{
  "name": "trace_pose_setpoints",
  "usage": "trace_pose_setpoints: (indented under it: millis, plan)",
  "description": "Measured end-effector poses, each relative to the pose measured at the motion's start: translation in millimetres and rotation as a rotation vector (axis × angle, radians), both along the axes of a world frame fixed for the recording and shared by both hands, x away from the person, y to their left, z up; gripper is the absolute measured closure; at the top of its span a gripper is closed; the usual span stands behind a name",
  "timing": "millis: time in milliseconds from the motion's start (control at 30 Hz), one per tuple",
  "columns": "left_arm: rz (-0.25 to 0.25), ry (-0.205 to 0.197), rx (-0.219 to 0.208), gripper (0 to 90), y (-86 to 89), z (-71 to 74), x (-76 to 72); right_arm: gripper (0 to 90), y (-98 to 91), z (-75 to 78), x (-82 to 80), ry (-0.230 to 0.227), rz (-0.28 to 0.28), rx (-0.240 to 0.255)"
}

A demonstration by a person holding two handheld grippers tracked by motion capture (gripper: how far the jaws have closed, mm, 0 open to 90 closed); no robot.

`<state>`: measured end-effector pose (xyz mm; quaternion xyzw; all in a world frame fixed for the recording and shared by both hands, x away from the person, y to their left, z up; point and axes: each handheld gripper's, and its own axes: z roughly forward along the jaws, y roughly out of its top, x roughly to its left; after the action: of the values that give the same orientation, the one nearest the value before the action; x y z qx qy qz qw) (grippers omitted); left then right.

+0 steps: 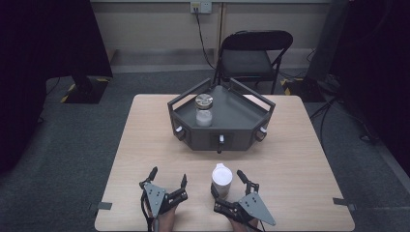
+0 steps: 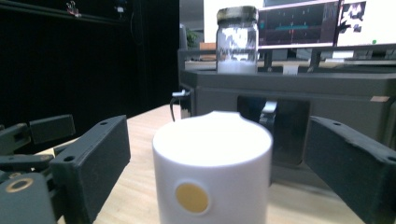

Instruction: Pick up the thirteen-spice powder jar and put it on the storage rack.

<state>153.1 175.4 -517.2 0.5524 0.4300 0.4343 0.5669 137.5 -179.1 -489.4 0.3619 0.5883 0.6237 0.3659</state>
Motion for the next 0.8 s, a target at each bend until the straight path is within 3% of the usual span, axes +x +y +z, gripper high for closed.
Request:
trace_pose_setpoints:
  millis: [233,400,567,800]
  plan:
    - [0.001,0.0,0.001,0.1,0.0,0.0,-0.1,15.7,14.6,-3.3,2.0,0.043,-0.037,-0.046]
    - [0.001,0.0,0.001,0.2,0.0,0.0,0.0,23.1,16.9,0.5,1.7,0.069,-0.047,-0.052]
    - [0.002,0.0,0.0,0.1,-0.3,0.0,-0.1,29.4,19.2,0.2,3.0,0.074,-0.052,-0.071]
    - [0.002,0.0,0.001,0.1,-0.4,0.1,0.0,29.6,17.0,1.6,3.9,0.079,-0.044,-0.073]
